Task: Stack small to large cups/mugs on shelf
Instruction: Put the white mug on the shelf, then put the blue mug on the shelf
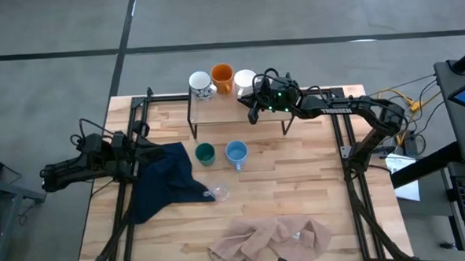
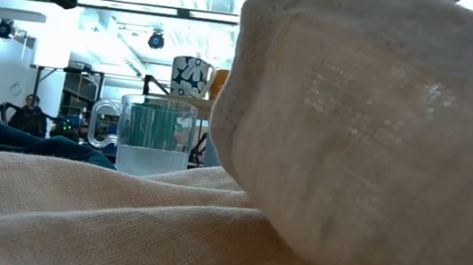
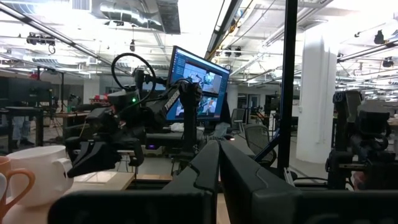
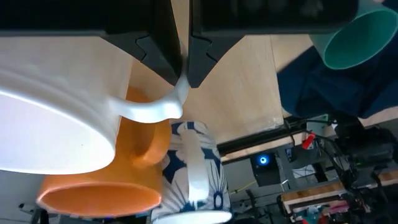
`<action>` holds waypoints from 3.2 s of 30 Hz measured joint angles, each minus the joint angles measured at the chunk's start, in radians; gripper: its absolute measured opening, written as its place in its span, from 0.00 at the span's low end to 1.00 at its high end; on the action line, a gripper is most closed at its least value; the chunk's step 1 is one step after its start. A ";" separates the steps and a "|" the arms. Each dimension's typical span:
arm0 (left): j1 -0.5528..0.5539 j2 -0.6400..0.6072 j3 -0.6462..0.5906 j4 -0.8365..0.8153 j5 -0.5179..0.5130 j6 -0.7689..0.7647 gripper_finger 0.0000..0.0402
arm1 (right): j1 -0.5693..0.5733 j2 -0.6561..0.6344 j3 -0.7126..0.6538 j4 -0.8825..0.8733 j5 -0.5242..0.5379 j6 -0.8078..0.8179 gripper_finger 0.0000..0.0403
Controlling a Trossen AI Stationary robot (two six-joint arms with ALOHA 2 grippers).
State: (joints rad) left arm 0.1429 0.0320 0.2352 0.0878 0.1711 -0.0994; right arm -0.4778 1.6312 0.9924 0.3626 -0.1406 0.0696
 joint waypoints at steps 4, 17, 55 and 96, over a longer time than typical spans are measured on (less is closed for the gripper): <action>0.000 0.000 0.000 0.000 0.000 -0.001 0.00 | 0.000 0.009 0.000 0.011 0.000 0.002 0.03; 0.000 0.000 0.000 0.000 0.000 -0.002 0.00 | -0.013 0.011 0.000 0.014 -0.024 0.008 0.04; 0.000 0.000 0.000 0.001 0.000 -0.002 0.00 | -0.014 0.066 0.051 -0.014 -0.051 0.009 0.26; 0.000 0.000 0.000 0.001 0.000 -0.025 0.00 | -0.006 -0.066 0.051 -0.218 -0.056 -0.052 0.26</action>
State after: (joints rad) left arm 0.1425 0.0320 0.2352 0.0887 0.1715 -0.1242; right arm -0.4834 1.5653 1.0431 0.1447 -0.1965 0.0172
